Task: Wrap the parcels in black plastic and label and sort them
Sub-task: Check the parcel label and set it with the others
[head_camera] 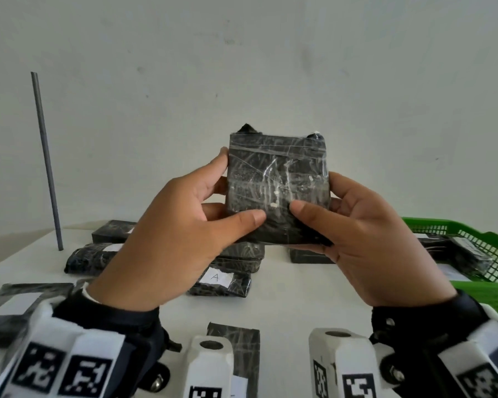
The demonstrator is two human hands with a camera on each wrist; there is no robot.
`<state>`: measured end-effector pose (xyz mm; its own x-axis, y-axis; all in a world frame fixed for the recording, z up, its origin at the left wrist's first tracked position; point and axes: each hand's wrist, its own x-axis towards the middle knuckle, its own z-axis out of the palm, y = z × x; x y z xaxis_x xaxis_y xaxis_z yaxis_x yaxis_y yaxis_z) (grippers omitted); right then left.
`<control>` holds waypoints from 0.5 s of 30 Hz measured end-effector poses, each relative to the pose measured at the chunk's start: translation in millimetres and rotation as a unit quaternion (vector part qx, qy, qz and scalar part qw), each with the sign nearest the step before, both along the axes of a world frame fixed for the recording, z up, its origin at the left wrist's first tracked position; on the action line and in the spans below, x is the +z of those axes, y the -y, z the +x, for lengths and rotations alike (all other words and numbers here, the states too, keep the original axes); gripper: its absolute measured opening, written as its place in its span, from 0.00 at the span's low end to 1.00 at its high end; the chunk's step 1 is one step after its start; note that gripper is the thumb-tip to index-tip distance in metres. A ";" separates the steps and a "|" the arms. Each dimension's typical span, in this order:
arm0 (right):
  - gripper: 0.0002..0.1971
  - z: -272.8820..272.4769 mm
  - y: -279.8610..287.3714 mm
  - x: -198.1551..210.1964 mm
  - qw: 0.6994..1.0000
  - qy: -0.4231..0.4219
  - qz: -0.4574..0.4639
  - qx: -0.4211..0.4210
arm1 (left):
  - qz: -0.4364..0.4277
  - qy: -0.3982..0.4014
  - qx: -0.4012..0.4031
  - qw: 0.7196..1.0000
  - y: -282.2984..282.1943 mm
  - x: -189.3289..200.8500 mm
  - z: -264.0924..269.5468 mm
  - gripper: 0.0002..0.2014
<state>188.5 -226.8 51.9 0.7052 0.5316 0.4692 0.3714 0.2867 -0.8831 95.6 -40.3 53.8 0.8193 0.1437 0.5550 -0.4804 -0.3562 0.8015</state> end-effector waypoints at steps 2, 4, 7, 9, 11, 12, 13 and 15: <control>0.11 0.1 -0.7 -0.1 1.000 0.013 -0.011 -0.012 | 0.002 -0.004 0.005 1.000 1.0 -0.9 1.4 0.32; 0.12 0.0 -2.8 -0.8 0.998 0.037 -0.028 -0.034 | 0.005 -0.007 0.017 1.000 1.7 -1.5 2.6 0.33; 0.17 0.8 -6.2 -3.8 0.996 0.059 -0.036 -0.058 | 0.006 -0.003 0.025 1.000 4.7 -0.5 2.6 0.32; 0.18 0.4 -7.4 -4.0 0.994 0.073 -0.039 -0.067 | -0.006 -0.003 0.017 1.000 4.2 -0.6 2.2 0.31; 0.17 -0.2 -6.5 -3.5 0.995 0.074 -0.040 -0.057 | -0.019 -0.002 0.008 1.000 1.2 0.0 1.2 0.30; 0.14 -0.9 -5.5 -2.4 0.996 0.064 -0.035 -0.047 | -0.029 -0.002 0.000 1.000 -0.3 0.5 0.8 0.29; 0.11 -1.5 -4.1 -1.0 0.998 0.051 -0.028 -0.037 | -0.041 -0.002 -0.008 0.999 -1.2 0.9 0.5 0.27; 0.10 -2.7 -1.3 1.2 0.999 0.019 -0.017 -0.023 | -0.058 -0.005 -0.005 0.998 -3.0 0.8 0.5 0.24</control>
